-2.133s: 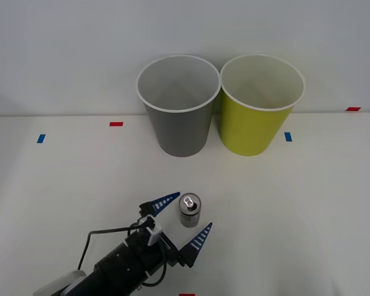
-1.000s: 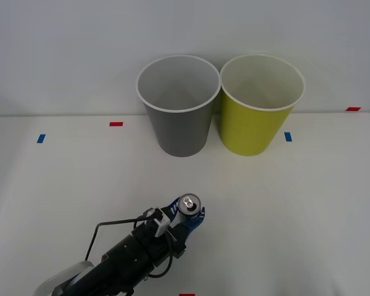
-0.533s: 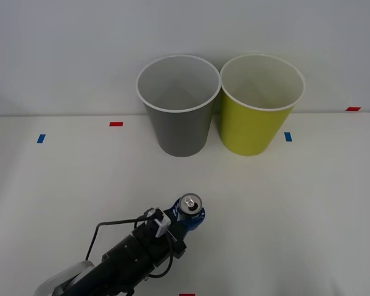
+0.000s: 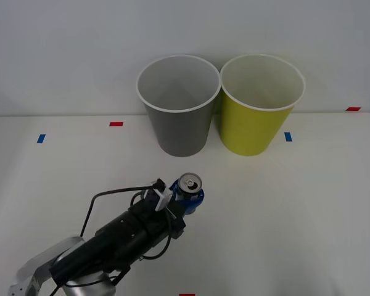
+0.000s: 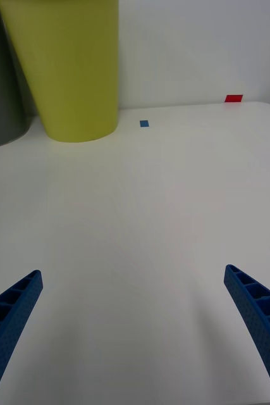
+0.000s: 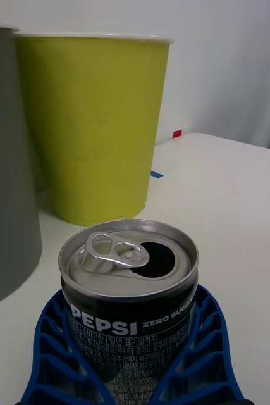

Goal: Put cans in the gray bin and PET bottles in the light green bin.

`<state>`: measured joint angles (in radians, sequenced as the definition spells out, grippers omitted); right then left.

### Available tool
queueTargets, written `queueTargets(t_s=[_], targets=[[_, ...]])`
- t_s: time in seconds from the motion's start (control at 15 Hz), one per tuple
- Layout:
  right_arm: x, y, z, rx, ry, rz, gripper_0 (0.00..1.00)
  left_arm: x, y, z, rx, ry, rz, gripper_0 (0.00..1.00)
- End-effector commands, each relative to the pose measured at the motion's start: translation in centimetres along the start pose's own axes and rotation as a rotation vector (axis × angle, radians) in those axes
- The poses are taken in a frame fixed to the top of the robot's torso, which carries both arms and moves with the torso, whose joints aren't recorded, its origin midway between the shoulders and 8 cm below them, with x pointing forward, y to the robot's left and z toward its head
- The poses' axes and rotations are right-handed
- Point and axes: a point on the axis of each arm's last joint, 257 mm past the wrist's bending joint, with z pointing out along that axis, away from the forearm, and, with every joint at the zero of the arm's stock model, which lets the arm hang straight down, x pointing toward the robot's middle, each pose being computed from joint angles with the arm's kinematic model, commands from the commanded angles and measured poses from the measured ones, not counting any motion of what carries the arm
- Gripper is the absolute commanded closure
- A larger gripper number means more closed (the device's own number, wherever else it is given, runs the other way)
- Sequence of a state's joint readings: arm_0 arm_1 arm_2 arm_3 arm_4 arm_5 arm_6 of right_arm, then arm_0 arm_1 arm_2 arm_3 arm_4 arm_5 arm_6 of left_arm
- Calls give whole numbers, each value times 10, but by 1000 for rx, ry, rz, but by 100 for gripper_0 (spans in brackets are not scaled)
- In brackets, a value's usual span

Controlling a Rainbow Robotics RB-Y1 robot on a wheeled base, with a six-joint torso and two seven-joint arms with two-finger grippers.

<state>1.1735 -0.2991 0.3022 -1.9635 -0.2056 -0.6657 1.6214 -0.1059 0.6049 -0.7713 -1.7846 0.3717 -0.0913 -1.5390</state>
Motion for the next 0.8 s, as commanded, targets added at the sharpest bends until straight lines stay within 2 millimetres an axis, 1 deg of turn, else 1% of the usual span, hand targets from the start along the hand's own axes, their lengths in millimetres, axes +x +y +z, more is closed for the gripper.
queueTargets(t_s=[0.07,0.2,0.27,0.4,0.6,0.73,0.8], targets=[[0,0,0,0,0,0,0,-36,17,-5,-15,64,31,100],[0,0,0,0,0,0,0,-54,27,-9,-31,102,46,100],[0,0,0,0,0,0,0,-67,30,-12,-38,123,54,100],[0,0,0,0,0,0,0,-80,36,-20,-55,163,73,100],[0,0,0,0,0,0,0,-109,47,-35,-91,207,102,100],[0,0,0,0,0,0,0,-124,55,-44,-115,225,119,100],[0,0,0,0,0,0,0,-135,59,-48,-120,235,112,100]])
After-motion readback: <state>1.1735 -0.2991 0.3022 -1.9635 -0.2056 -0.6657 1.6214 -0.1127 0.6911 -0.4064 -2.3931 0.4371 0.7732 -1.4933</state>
